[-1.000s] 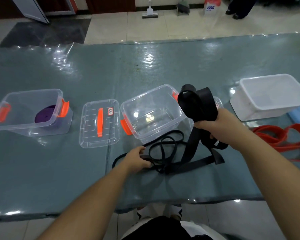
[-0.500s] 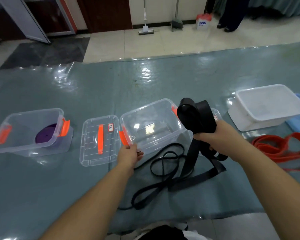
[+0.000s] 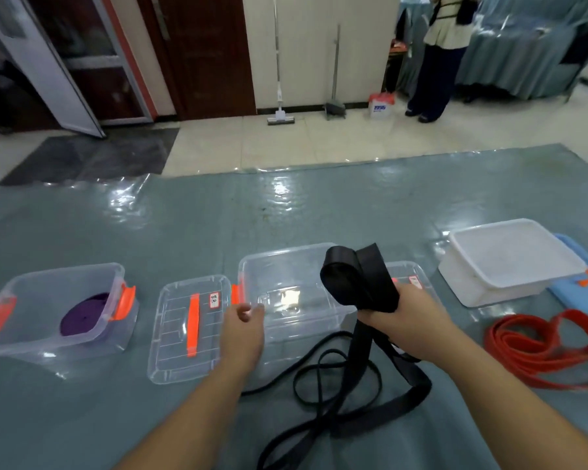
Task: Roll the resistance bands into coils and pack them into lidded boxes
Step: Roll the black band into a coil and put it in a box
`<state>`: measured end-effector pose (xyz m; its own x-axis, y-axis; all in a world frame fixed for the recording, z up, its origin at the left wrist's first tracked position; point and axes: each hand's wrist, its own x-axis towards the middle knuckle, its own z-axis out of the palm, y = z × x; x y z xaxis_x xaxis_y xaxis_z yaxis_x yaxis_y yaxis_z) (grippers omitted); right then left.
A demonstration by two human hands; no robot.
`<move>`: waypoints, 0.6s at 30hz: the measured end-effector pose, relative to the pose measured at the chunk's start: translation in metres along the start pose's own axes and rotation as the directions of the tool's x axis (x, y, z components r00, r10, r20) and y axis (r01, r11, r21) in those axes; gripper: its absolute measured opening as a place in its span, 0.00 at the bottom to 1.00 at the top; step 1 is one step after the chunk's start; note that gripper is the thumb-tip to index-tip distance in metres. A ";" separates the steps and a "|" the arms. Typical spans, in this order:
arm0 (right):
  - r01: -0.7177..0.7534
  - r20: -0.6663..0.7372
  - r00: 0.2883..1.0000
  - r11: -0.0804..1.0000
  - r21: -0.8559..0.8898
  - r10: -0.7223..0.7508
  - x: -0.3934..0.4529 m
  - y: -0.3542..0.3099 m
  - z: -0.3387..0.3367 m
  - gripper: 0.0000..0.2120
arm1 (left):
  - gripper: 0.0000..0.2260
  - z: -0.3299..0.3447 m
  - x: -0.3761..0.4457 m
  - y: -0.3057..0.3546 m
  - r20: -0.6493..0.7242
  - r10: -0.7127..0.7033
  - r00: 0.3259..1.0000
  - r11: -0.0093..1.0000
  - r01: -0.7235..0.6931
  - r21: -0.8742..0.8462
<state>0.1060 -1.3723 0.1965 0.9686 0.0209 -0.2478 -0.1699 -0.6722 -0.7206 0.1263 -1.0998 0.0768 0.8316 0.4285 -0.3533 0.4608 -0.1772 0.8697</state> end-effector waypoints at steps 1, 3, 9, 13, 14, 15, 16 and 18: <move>0.012 0.012 1.000 1.000 0.002 -0.012 0.000 -0.005 0.002 0.13 | 0.12 -0.003 -0.017 0.016 0.092 0.085 0.992 0.991 -0.075 -0.111; 0.054 0.028 0.998 0.999 0.011 -0.054 -0.001 -0.017 0.006 0.12 | 0.15 -0.009 -0.046 0.051 0.328 0.207 0.922 0.933 -0.086 -0.348; 0.193 0.116 0.973 0.979 0.071 -0.200 -0.013 -0.054 0.011 0.17 | 0.12 -0.023 -0.089 0.109 0.333 0.397 0.855 0.853 -0.210 -0.478; 0.190 0.135 0.961 0.934 0.303 -0.240 -0.022 -0.064 -0.002 0.15 | 0.12 -0.047 -0.081 0.102 0.213 0.191 0.958 0.874 -0.067 -0.482; 0.193 0.105 0.964 0.917 0.348 -0.243 -0.023 -0.066 -0.007 0.12 | 0.12 -0.053 -0.078 0.092 0.204 0.166 0.965 0.904 -0.066 -0.422; 0.204 0.064 0.967 0.897 0.393 -0.248 -0.024 -0.069 -0.012 0.12 | 0.13 -0.058 -0.074 0.081 0.216 0.142 0.966 0.939 -0.063 -0.337; 0.223 0.027 0.965 0.869 0.442 -0.261 -0.025 -0.073 -0.017 0.12 | 0.14 -0.062 -0.071 0.069 0.247 0.121 0.961 0.966 -0.056 -0.252; 0.265 -0.022 0.954 0.809 0.525 -0.298 -0.029 -0.084 -0.028 0.11 | 0.14 -0.067 -0.069 0.047 0.324 0.097 0.941 0.995 -0.087 -0.043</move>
<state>0.0974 -1.3377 0.2822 0.9790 0.2038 -0.0072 0.0240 -0.1501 -0.9884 0.0702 -1.0785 0.1648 0.9276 0.0995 -0.3601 0.3726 -0.1760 0.9111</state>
